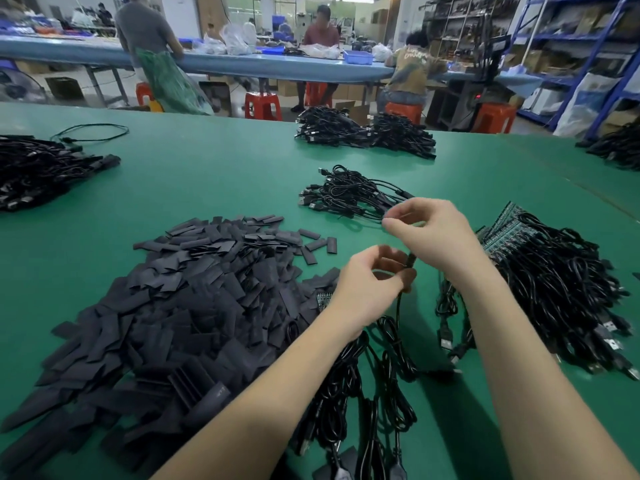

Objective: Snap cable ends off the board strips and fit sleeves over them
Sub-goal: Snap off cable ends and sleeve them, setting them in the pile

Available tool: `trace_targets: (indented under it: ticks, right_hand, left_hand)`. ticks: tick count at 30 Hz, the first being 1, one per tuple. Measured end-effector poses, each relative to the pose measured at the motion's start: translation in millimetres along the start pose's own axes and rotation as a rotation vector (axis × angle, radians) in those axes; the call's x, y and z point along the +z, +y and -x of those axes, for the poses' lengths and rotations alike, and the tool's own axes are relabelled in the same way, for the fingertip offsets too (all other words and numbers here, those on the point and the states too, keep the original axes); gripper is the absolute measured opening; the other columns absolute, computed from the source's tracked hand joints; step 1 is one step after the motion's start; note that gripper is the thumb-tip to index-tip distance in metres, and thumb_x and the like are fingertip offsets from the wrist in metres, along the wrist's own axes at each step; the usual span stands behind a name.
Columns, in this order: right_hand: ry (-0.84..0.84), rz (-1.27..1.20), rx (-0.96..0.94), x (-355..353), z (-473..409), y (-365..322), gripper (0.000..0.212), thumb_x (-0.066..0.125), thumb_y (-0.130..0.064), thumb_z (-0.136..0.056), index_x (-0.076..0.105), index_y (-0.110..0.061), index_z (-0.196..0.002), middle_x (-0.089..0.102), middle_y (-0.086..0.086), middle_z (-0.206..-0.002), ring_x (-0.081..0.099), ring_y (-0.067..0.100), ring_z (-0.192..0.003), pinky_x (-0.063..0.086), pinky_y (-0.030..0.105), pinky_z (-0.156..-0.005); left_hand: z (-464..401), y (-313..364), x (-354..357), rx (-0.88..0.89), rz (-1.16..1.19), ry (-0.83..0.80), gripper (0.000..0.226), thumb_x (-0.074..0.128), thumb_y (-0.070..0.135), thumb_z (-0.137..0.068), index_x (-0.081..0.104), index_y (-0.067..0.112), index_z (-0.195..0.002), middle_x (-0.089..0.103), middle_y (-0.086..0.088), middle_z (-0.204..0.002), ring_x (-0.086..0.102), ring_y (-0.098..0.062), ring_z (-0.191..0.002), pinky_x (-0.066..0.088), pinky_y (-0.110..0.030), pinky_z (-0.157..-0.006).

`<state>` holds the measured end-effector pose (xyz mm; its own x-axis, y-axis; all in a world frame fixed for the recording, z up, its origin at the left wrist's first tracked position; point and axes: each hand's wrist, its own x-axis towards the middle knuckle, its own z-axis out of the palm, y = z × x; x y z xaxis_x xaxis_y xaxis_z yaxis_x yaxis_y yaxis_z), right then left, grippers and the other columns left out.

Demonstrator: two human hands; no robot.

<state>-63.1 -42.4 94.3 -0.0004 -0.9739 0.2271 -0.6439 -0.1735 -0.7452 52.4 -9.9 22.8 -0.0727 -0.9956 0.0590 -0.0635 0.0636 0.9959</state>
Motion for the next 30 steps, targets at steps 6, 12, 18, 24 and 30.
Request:
trace_targets:
  ticks: [6,12,18,24,30]
  right_hand:
    - [-0.576,0.647,-0.007,42,-48,-49,0.028,0.071,-0.031,-0.087,0.073,-0.023,-0.113,0.072,-0.002,-0.104,0.070,0.021,-0.094,0.059,0.040,-0.088]
    - [-0.527,0.760,0.009,78,-63,-36,0.048,0.077,-0.036,-0.084,0.062,-0.018,-0.126,0.065,0.007,-0.123,0.069,0.028,-0.101,0.058,0.043,-0.092]
    - [-0.417,0.470,0.072,67,-70,-24,0.021,0.077,-0.024,-0.081,0.071,-0.017,-0.099,0.073,0.006,-0.089,0.072,0.023,-0.079,0.063,0.038,-0.077]
    - [0.039,0.002,0.060,27,-62,-5,0.004,0.067,-0.021,-0.080,0.065,-0.018,-0.078,0.071,0.001,-0.078,0.062,0.017,-0.073,0.051,0.029,-0.069]
    - [0.050,-0.592,0.230,10,-12,31,0.013,0.057,-0.014,-0.091,0.056,-0.016,-0.078,0.078,-0.001,-0.085,0.064,0.008,-0.056,0.050,0.020,-0.052]
  left_hand:
    - [2,2,-2,0.028,-0.070,-0.009,0.014,0.070,0.008,-0.087,0.063,0.021,-0.085,0.067,0.009,-0.074,0.066,-0.003,-0.064,0.053,-0.022,-0.070]
    - [3,6,-4,-0.002,-0.165,-0.006,0.012,0.060,0.002,-0.082,0.062,0.011,-0.090,0.069,-0.001,-0.078,0.057,0.001,-0.057,0.041,-0.014,-0.051]
    - [-3,-2,-4,-0.013,-0.076,0.020,0.009,0.072,0.016,-0.087,0.066,0.020,-0.093,0.074,0.006,-0.080,0.072,-0.012,-0.077,0.057,-0.038,-0.081]
    - [-10,-1,-13,-0.020,0.071,0.082,0.011,0.069,0.010,-0.089,0.065,0.019,-0.090,0.069,0.002,-0.072,0.066,-0.007,-0.061,0.051,-0.025,-0.065]
    - [-18,6,-34,-0.101,0.146,0.036,0.011,0.070,0.008,-0.091,0.067,0.018,-0.093,0.066,0.003,-0.068,0.057,-0.009,-0.059,0.039,-0.016,-0.049]
